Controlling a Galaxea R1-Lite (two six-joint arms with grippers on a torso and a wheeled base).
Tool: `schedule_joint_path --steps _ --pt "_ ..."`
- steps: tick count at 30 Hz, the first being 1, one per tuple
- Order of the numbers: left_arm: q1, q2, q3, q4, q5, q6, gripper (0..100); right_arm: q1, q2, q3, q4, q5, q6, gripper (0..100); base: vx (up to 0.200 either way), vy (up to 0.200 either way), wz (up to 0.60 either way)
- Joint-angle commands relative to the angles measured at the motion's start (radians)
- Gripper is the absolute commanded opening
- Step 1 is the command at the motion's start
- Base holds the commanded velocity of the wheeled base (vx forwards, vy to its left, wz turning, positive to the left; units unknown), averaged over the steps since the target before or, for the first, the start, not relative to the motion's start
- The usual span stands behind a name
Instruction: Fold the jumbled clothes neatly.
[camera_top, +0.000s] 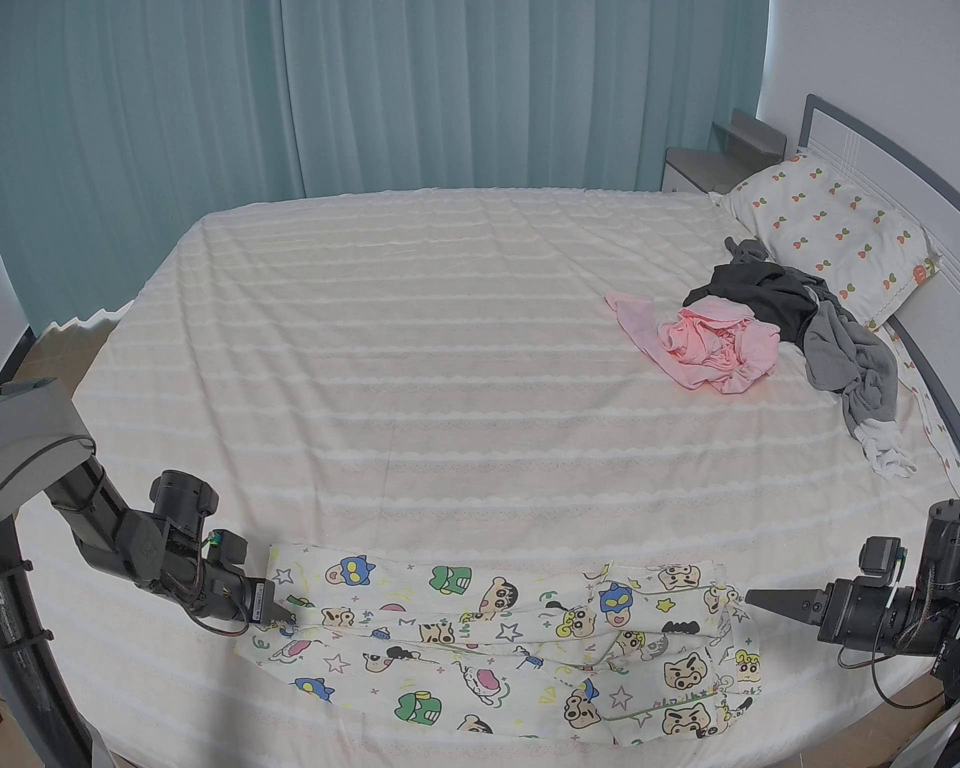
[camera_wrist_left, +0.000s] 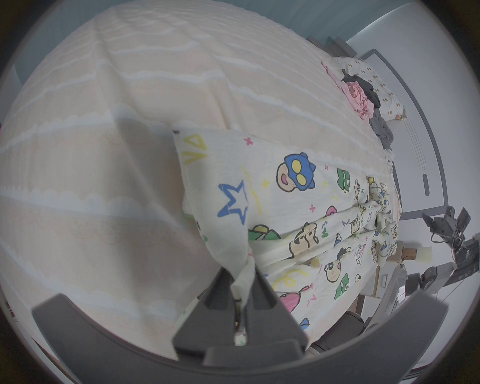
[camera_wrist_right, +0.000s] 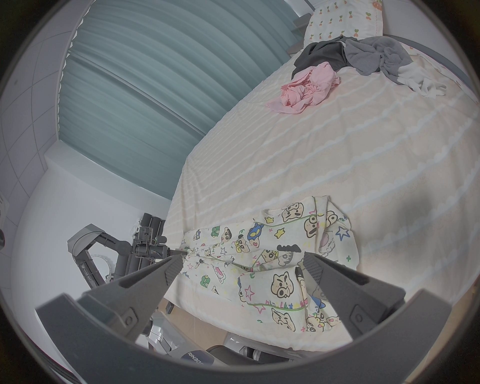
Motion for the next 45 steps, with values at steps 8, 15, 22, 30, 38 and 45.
schedule_joint_path --steps 8,15,22,30,38,45 --pt "0.151 -0.142 -0.005 0.098 -0.060 0.007 0 -0.001 -0.002 0.018 0.000 0.000 0.000 100 0.000 0.000 0.00" --pt "0.260 -0.162 -0.027 0.102 -0.087 0.013 0 -0.001 -0.002 0.018 0.000 0.002 0.000 100 0.000 0.000 0.00" --pt "0.458 -0.163 -0.093 0.133 -0.181 0.016 0 -0.003 -0.002 0.018 0.000 0.000 0.000 100 0.000 0.000 0.00" --pt "0.701 -0.139 -0.280 0.262 -0.310 0.014 0 -0.003 -0.002 0.018 0.000 0.002 0.000 100 0.000 0.000 0.00" --pt "0.840 -0.079 -0.496 0.391 -0.347 0.004 0 -0.003 -0.002 0.018 0.000 0.002 0.000 100 0.000 0.000 0.00" --pt "0.765 -0.140 -0.471 0.463 -0.304 0.001 0 -0.003 -0.002 0.018 0.000 0.000 0.000 100 0.000 0.000 0.00"
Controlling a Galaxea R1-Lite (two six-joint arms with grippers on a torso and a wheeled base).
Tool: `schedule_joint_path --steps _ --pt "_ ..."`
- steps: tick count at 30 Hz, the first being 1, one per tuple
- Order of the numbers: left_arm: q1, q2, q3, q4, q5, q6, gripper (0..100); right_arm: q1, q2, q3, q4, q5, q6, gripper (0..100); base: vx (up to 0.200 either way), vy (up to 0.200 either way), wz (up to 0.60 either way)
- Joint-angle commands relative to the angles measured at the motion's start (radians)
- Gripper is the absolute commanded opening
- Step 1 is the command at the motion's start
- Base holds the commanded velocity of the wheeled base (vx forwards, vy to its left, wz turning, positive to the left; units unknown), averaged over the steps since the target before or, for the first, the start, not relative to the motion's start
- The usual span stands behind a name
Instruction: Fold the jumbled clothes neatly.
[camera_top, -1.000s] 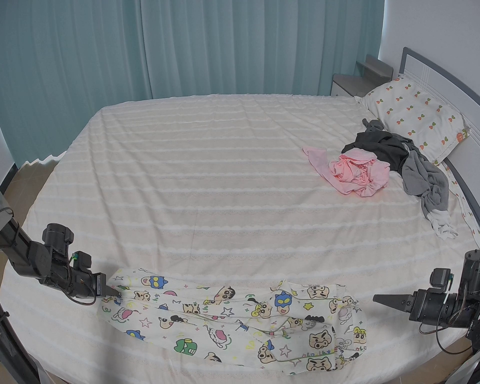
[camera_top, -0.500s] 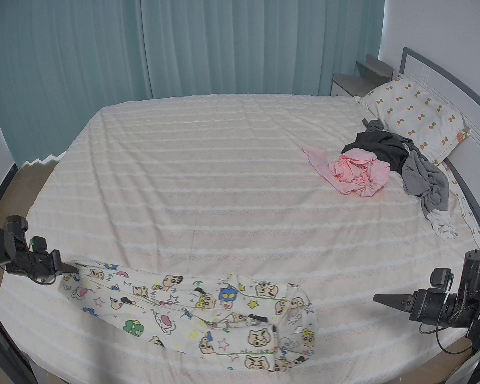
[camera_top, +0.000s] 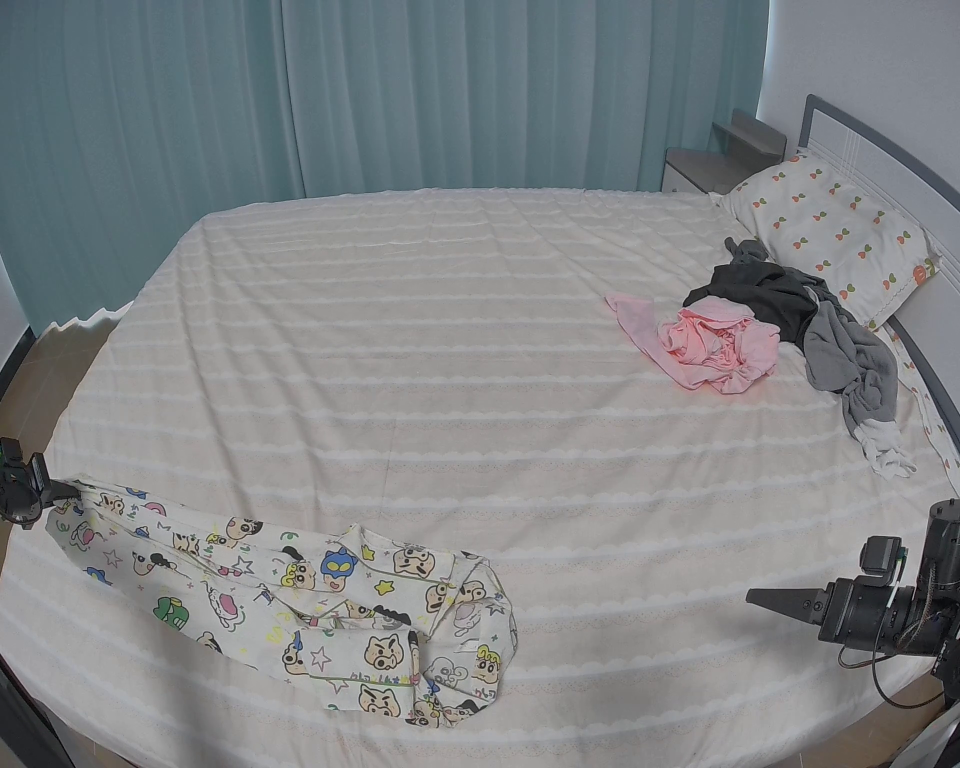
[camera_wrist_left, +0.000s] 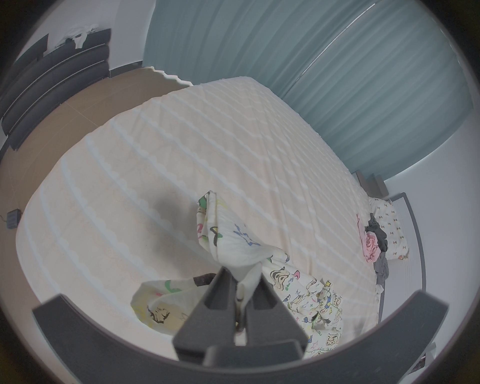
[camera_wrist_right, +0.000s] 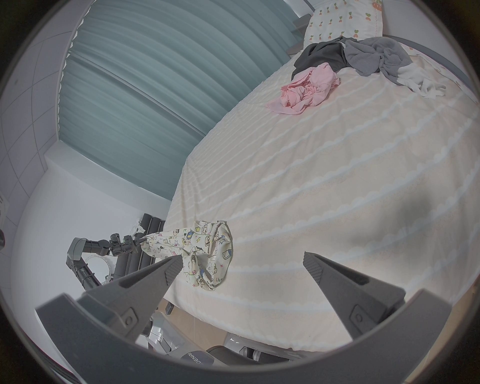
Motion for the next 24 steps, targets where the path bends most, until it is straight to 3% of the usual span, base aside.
schedule_joint_path --steps 1,7,8,10,15,18,20,21,22,24 --pt "-0.088 -0.071 0.056 0.035 0.062 -0.015 0 0.000 0.000 0.018 0.000 0.000 0.000 100 0.000 0.000 0.00" --pt "-0.313 -0.266 0.220 0.030 0.103 -0.075 0 0.000 0.000 0.018 0.000 0.002 0.000 100 0.000 0.000 0.00" --pt "-0.321 -0.269 0.223 0.030 0.106 -0.077 0 0.000 -0.001 0.018 0.000 0.000 0.000 100 0.000 0.000 0.00" --pt "-0.496 -0.346 0.279 0.025 0.212 -0.158 0 0.000 0.000 0.018 0.000 0.002 0.000 100 0.000 0.000 0.00" --pt "-0.819 -0.387 0.345 -0.071 0.388 -0.339 0 0.000 -0.001 0.018 0.000 0.002 0.000 100 0.000 0.000 0.00" --pt "-0.935 -0.381 0.368 -0.122 0.454 -0.385 0 0.000 -0.001 0.018 0.000 0.000 0.001 100 0.000 0.000 0.00" --pt "-1.099 -0.321 0.385 -0.194 0.566 -0.457 0 0.000 -0.001 0.018 0.000 0.000 0.001 100 0.000 0.000 0.00" --pt "-1.099 -0.321 0.385 -0.194 0.566 -0.457 0 0.000 -0.001 0.018 0.000 0.000 0.001 100 0.000 0.000 0.00" --pt "-1.188 -0.272 0.387 -0.246 0.631 -0.508 0 0.000 0.000 0.018 0.000 0.000 0.001 100 0.000 0.000 0.00" --pt "-1.257 -0.220 0.385 -0.294 0.680 -0.546 0 0.000 0.000 0.018 0.000 0.002 0.001 100 0.000 0.000 0.00"
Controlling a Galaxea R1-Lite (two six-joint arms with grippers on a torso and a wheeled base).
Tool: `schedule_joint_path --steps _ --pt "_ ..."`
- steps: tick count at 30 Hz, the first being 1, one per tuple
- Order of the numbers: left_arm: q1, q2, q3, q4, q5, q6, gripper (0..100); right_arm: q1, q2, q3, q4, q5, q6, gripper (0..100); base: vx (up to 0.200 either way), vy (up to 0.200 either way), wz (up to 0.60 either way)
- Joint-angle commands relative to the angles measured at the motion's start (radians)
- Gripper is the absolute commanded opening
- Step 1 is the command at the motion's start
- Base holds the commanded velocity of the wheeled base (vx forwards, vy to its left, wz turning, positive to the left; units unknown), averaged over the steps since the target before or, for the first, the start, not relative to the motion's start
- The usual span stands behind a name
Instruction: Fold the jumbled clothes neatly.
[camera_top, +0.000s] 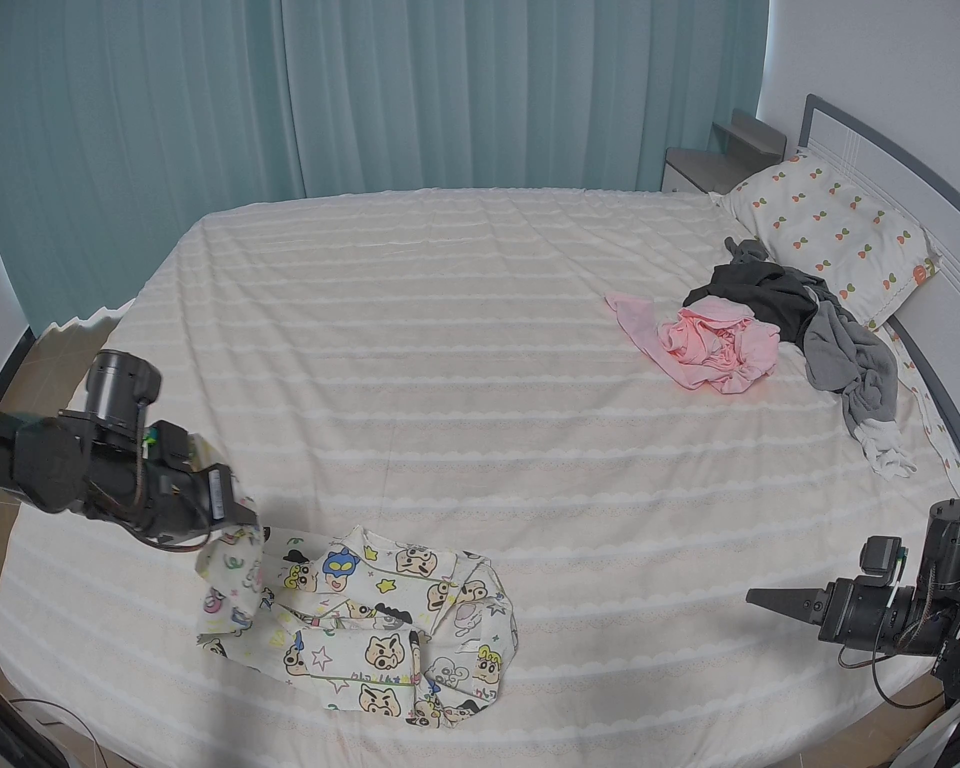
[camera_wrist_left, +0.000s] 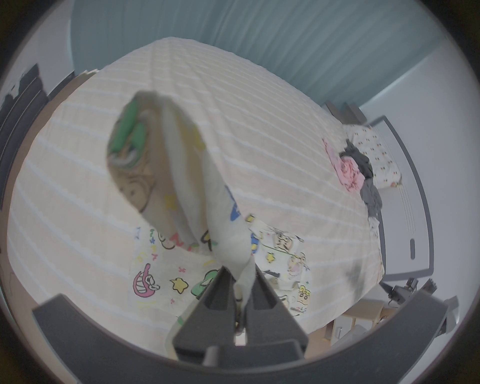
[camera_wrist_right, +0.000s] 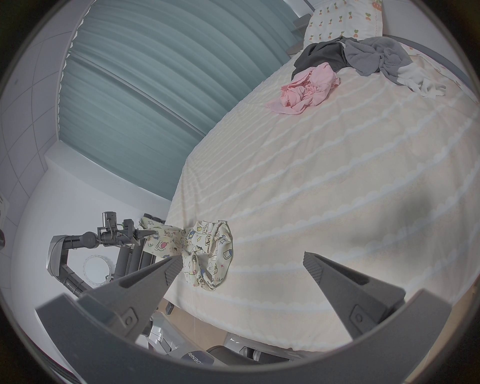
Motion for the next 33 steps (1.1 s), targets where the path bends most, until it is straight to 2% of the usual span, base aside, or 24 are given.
schedule_joint_path --steps 1,4,11,12,23,26,27,33 --pt "-0.399 0.121 0.069 -0.195 0.253 -0.202 0 0.000 0.001 0.018 0.000 0.001 0.001 100 0.000 0.000 0.00" --pt "-0.470 0.202 0.069 -0.273 0.300 -0.214 0 0.000 0.001 0.018 0.000 0.001 0.001 100 0.000 0.000 0.00" --pt "-0.539 0.274 0.061 -0.342 0.328 -0.228 0 0.000 0.001 0.018 0.000 0.001 0.001 100 0.000 0.000 0.00" --pt "-0.579 0.282 0.053 -0.348 0.329 -0.266 0 0.000 0.001 0.018 0.000 0.001 0.001 100 0.000 0.000 0.00" --pt "-0.608 0.323 0.009 -0.345 0.329 -0.303 0 0.000 0.002 0.018 0.000 0.001 0.001 100 0.000 0.000 0.00" --pt "-0.619 0.323 0.001 -0.344 0.322 -0.340 0 0.000 0.002 0.018 0.001 0.001 0.001 100 0.000 0.000 0.00" --pt "-0.620 0.323 0.001 -0.347 0.322 -0.348 100 0.000 0.002 0.018 0.001 0.001 0.001 100 0.000 0.000 0.00" --pt "-0.626 0.309 0.006 -0.344 0.320 -0.358 100 0.000 0.001 0.018 0.012 0.001 -0.001 100 0.000 0.000 0.00"
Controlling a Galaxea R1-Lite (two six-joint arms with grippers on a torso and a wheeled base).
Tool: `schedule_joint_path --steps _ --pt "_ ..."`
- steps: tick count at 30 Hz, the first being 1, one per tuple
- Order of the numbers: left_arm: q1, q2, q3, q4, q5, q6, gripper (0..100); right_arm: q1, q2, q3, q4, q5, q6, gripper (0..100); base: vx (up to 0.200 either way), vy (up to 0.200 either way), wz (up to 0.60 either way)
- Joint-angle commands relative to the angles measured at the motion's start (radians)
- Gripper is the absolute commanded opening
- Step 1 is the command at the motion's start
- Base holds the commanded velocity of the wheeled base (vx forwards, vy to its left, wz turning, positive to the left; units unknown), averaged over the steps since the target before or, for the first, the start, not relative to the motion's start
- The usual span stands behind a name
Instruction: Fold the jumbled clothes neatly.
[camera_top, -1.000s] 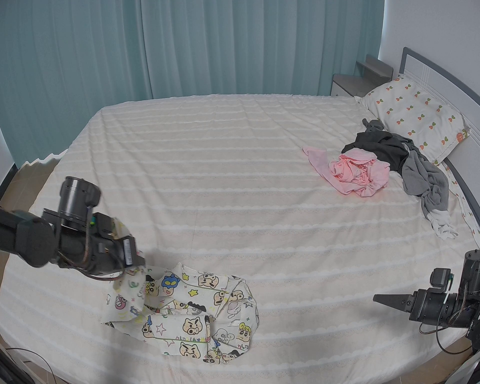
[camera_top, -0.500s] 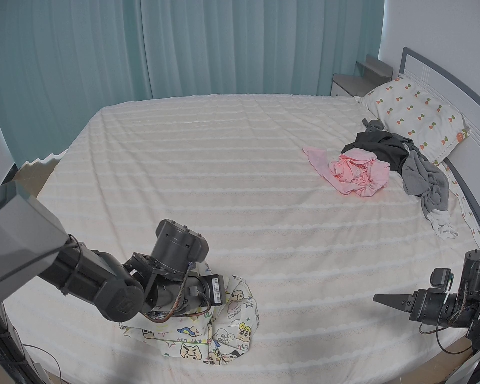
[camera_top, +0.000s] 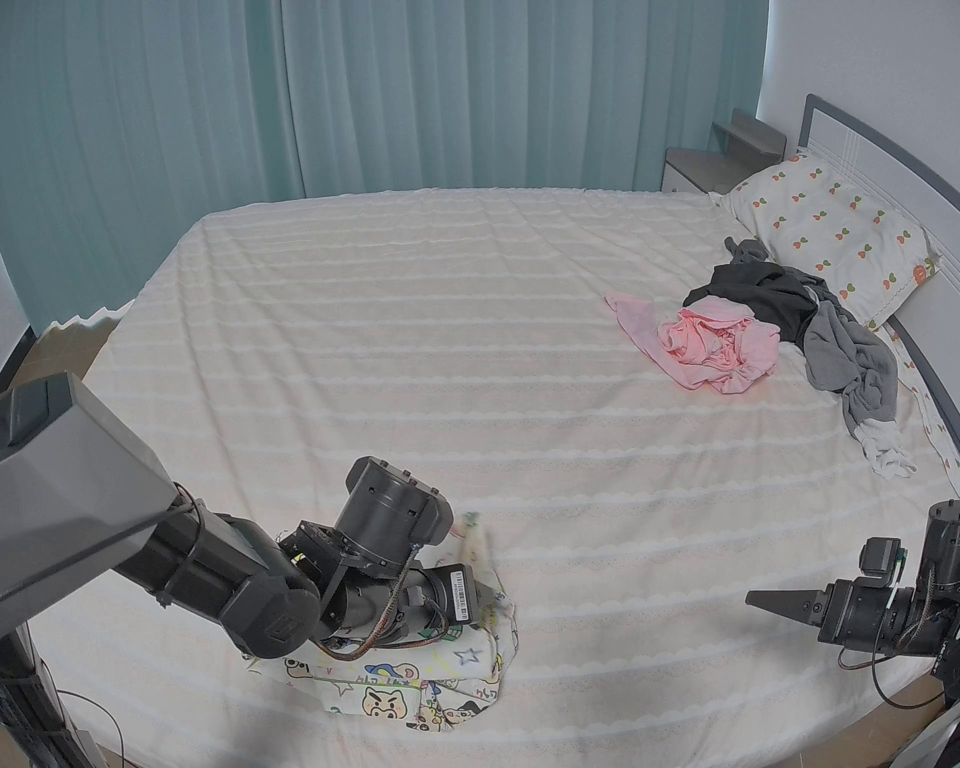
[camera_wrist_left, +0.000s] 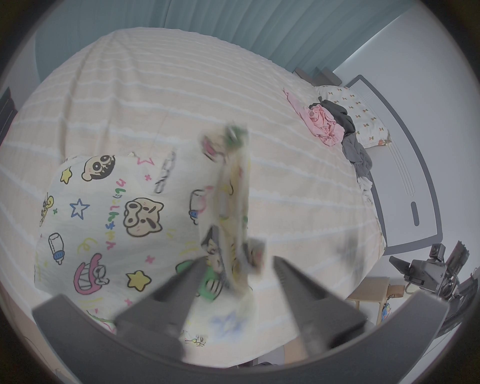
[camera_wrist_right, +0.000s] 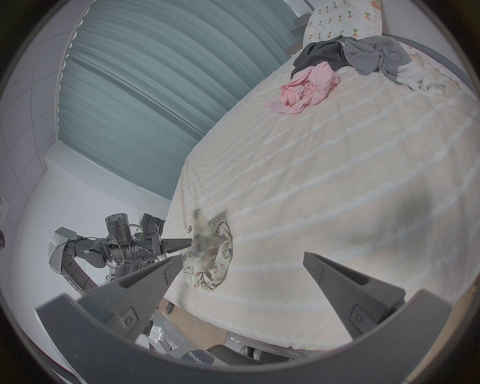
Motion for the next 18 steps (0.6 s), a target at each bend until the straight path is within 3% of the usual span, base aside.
schedule_joint_path --steps 1,15,18 --pt "-0.001 -0.016 0.010 0.002 0.001 -0.001 100 0.002 -0.002 0.018 0.013 0.001 -0.001 100 0.000 0.000 0.00" --pt "0.004 -0.261 0.243 -0.046 0.004 -0.130 100 0.005 -0.002 0.018 0.018 0.001 -0.001 100 0.000 0.000 0.00" --pt "0.011 -0.264 0.297 -0.142 0.003 -0.158 100 0.005 -0.002 0.018 0.018 0.001 -0.001 100 -0.200 0.000 0.00"
